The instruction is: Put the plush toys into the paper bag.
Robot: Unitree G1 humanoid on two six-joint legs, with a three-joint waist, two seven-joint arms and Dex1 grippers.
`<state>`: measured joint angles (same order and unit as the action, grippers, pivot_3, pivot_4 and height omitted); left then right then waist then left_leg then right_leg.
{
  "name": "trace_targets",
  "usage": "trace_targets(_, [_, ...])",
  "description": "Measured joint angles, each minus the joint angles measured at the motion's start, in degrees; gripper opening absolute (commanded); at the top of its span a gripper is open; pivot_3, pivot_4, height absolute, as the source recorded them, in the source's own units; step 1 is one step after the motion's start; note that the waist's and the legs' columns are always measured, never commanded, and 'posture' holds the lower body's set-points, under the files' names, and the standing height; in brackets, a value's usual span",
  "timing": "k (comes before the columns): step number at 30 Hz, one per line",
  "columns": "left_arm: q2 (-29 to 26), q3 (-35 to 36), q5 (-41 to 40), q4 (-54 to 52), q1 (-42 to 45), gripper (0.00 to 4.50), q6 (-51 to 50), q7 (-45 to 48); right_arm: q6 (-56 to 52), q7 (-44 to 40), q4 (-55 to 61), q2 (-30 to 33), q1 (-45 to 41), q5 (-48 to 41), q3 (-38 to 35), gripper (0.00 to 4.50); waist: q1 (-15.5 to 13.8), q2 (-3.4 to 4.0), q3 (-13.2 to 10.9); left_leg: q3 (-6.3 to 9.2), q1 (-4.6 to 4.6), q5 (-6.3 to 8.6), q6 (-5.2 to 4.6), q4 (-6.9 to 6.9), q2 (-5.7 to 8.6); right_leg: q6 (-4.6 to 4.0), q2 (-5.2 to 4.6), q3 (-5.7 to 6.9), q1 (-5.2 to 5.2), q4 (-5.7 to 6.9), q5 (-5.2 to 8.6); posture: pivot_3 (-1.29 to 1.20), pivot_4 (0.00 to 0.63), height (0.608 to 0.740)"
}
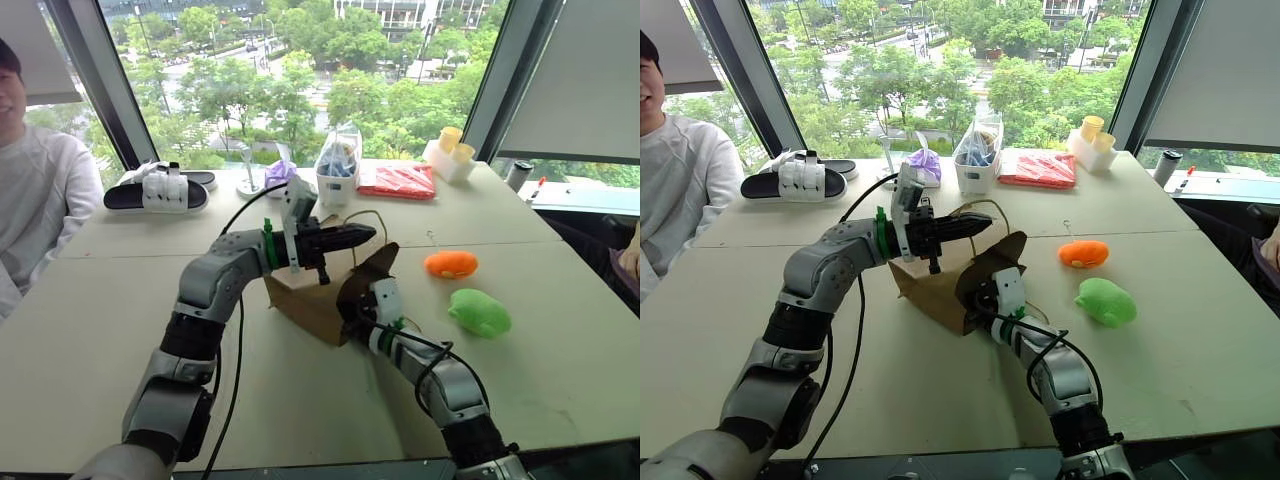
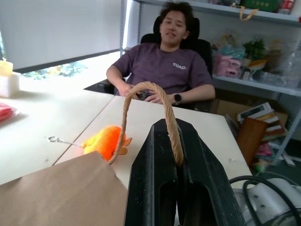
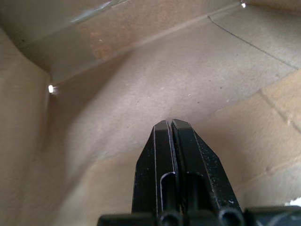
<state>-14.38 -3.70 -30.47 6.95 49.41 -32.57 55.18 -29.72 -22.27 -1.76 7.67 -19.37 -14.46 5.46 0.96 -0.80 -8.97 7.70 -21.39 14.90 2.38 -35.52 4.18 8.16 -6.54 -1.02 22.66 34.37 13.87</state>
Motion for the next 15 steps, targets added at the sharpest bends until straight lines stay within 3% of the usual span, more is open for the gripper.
trace_targets(5, [-0.2, 0.0, 0.1, 0.4, -0.1, 0.04, 0.7, 0.0, -3.4, -1.0, 9.1, -0.2, 3.8, -5.5, -2.8, 0.00, 0.0, 0.00, 0.0, 0.05, 0.00, 0.03, -0.05, 0.00, 0.00, 0.00, 0.00, 0.00, 0.00, 0.00, 0.00, 0.00, 0.150, 0.740])
trace_targets(15, [-0.8, -0.1, 0.0, 0.8, -1.3, 0.04, 0.3, 2.1, -18.7, -3.7, 33.5, 6.5, 15.1, -27.5, -12.1, 0.00, -0.2, 0.00, 0.0, 0.10, 0.01, 0.09, -0.17, -0.01, -0.01, 0.00, 0.00, 0.01, -0.06, -0.01, 0.00, 0.00, 0.150, 0.740])
